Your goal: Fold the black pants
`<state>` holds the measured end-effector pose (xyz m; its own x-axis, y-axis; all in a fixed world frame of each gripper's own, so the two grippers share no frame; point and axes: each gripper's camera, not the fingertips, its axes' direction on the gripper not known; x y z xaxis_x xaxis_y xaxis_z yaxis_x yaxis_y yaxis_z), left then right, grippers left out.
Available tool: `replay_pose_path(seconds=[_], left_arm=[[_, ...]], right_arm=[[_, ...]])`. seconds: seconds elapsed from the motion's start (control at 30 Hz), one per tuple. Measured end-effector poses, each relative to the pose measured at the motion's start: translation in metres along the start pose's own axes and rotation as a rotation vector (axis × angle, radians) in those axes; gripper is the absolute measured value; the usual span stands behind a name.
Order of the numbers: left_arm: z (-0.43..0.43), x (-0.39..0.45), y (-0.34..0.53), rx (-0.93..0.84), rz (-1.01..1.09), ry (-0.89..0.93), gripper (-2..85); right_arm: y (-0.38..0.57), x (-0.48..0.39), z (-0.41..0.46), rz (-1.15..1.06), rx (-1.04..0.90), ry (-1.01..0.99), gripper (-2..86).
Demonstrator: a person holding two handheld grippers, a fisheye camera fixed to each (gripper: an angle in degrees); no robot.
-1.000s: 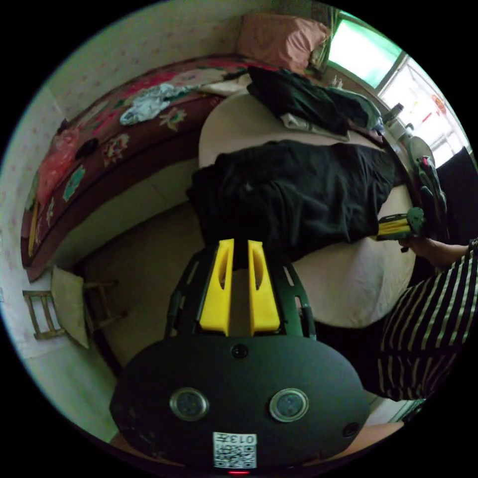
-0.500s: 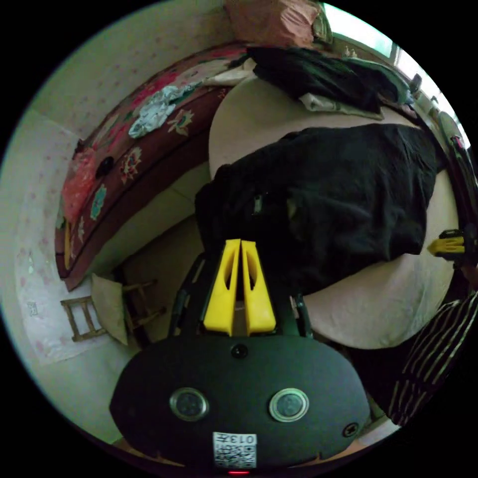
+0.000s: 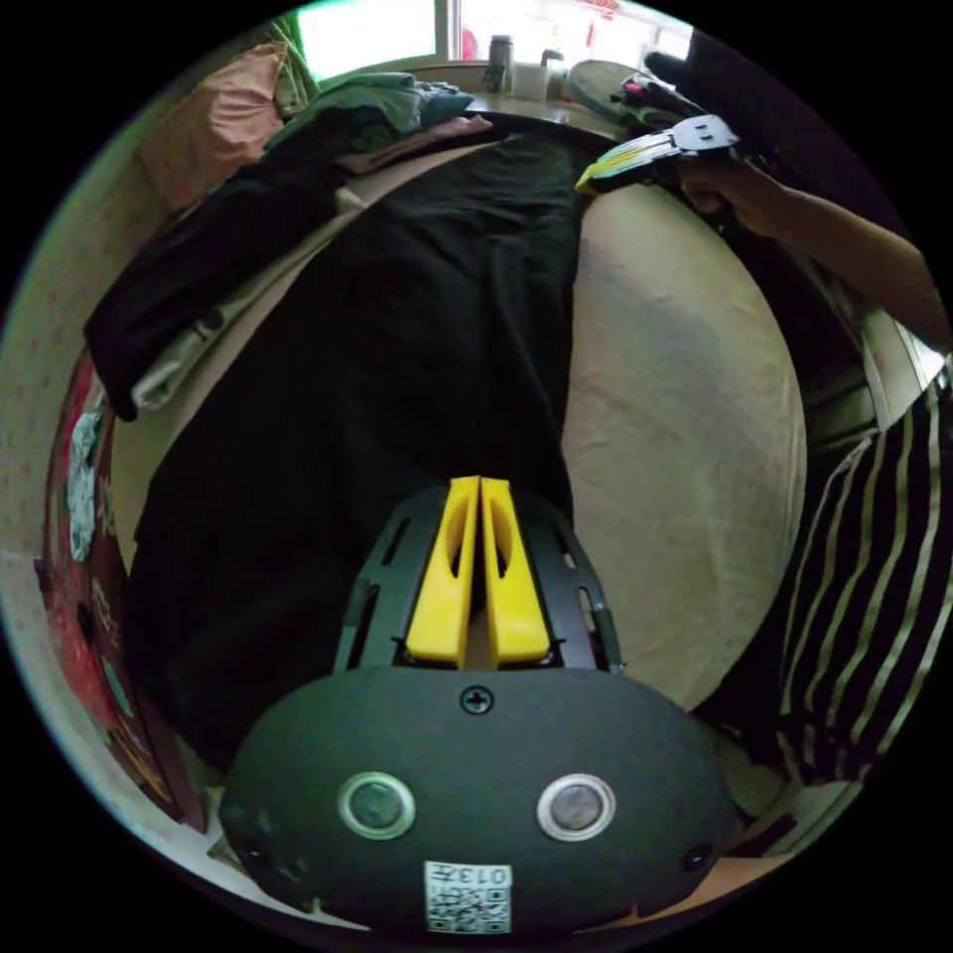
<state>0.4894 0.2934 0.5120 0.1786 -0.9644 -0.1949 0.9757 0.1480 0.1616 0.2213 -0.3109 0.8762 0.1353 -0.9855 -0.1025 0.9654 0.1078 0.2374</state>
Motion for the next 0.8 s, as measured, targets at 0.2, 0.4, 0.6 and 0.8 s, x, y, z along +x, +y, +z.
replay_pose_path(seconds=[0.2, 0.4, 0.6, 0.8], left_arm=[[-0.028, 0.011, -0.025, 0.056, -0.142, -0.043, -0.1], [0.001, 0.067, -0.135, 0.002, -0.042, -0.059, -0.1], [0.019, 0.077, -0.170, -0.099, -0.122, 0.009, -0.3], [-0.006, 0.104, -0.223, -0.009, -0.100, -0.042, -0.3]], right_arm=[[0.030, 0.104, 0.018, 0.050, -0.060, 0.017, 0.1], [0.045, 0.159, 0.036, -0.071, 0.023, 0.005, 0.1], [0.073, 0.223, 0.054, -0.182, -0.036, -0.046, 0.1], [0.122, 0.296, 0.034, -0.057, 0.021, 0.070, 1.6]])
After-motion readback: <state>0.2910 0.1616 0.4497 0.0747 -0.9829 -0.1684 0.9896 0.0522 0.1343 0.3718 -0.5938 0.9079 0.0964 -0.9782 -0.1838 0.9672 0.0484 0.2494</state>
